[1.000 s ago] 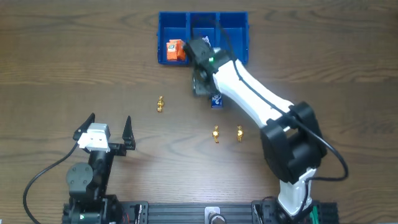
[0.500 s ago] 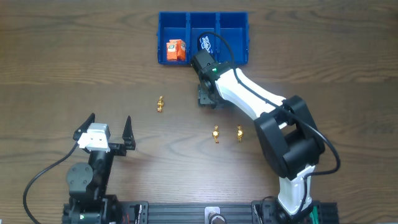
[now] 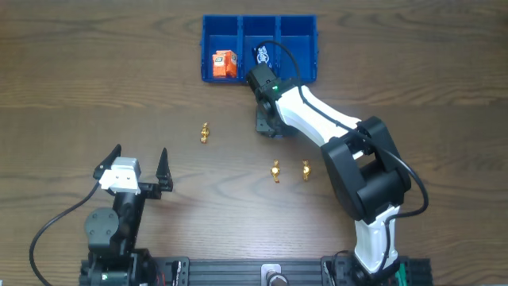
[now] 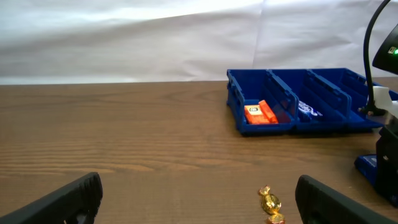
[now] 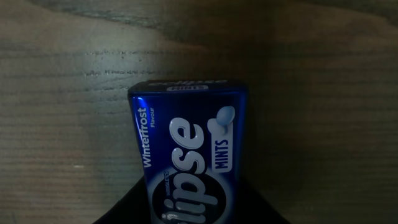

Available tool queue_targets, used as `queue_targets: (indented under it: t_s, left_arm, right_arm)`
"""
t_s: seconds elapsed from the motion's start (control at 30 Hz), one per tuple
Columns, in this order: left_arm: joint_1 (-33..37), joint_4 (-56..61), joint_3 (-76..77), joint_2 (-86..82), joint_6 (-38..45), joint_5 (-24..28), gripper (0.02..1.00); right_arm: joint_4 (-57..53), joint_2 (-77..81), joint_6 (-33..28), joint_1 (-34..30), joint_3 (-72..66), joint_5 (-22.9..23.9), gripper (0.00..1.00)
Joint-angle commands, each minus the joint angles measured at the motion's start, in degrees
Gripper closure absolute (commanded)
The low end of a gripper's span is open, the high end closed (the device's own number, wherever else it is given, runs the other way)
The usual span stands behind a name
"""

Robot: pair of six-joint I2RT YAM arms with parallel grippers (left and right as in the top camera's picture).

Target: Sort Candies Into Trays

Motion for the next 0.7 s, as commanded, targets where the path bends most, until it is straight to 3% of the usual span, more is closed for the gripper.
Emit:
queue_targets:
  t_s: [0.03,0.23,0.47,0.7]
  left_arm:
    - [0.4,-2.0,-1.0,-0.4,0.4,1.4,0.02]
    - [0.4,-2.0,-1.0,-0.4,0.4,1.4,0.023]
    - [0.4,-2.0,-1.0,-0.4,0.4,1.4,0.02]
    - [0.4,-2.0,-1.0,-0.4,0.4,1.4,0.02]
  right_arm:
    - [0.2,0.4,0.8,0.3,-0.2,0.4,0.761]
    - [0.2,-6.5,0.7,2.3,3.4,3.4,0.814]
    - [-8.0,-6.1,-1.5,2.1,25.1,12.7,0.827]
    - [-6.4,1.7,-3.9,0.6,38.9,17.2,0.825]
